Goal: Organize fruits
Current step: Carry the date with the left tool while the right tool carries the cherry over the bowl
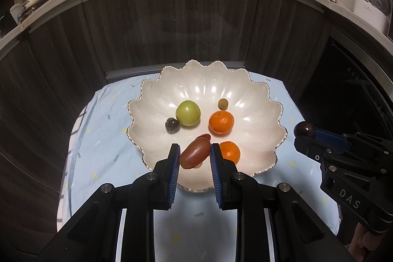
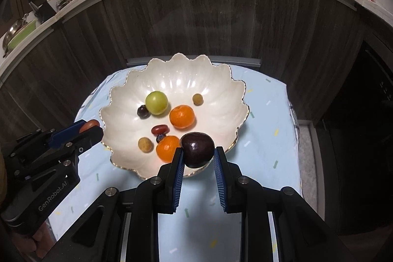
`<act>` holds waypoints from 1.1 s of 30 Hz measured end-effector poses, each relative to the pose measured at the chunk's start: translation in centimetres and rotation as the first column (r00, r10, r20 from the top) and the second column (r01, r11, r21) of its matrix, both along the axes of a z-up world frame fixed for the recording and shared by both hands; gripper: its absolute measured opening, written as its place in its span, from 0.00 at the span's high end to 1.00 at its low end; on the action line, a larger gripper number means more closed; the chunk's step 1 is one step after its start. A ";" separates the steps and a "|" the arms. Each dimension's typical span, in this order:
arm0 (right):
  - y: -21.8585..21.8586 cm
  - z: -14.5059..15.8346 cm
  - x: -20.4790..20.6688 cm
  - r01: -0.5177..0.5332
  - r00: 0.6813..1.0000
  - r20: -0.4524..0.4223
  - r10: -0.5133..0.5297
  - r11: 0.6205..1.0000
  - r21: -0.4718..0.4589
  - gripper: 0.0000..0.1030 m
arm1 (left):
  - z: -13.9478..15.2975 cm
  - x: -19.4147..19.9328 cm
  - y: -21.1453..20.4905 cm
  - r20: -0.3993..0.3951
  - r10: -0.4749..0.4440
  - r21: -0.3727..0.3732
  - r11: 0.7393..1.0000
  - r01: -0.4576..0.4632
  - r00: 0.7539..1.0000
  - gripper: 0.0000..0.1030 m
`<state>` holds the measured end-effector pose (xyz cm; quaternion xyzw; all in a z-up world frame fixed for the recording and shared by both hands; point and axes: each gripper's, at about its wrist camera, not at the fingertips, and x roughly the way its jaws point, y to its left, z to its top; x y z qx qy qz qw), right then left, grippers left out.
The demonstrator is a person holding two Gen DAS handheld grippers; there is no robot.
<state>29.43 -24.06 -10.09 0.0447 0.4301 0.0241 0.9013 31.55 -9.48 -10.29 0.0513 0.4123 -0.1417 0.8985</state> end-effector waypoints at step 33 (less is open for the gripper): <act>0.1 -3.9 5.3 0.052 0.995 -0.083 -0.055 0.998 -0.034 0.75 | -4.5 6.4 0.4 -0.076 0.024 0.045 0.999 -0.020 0.997 0.75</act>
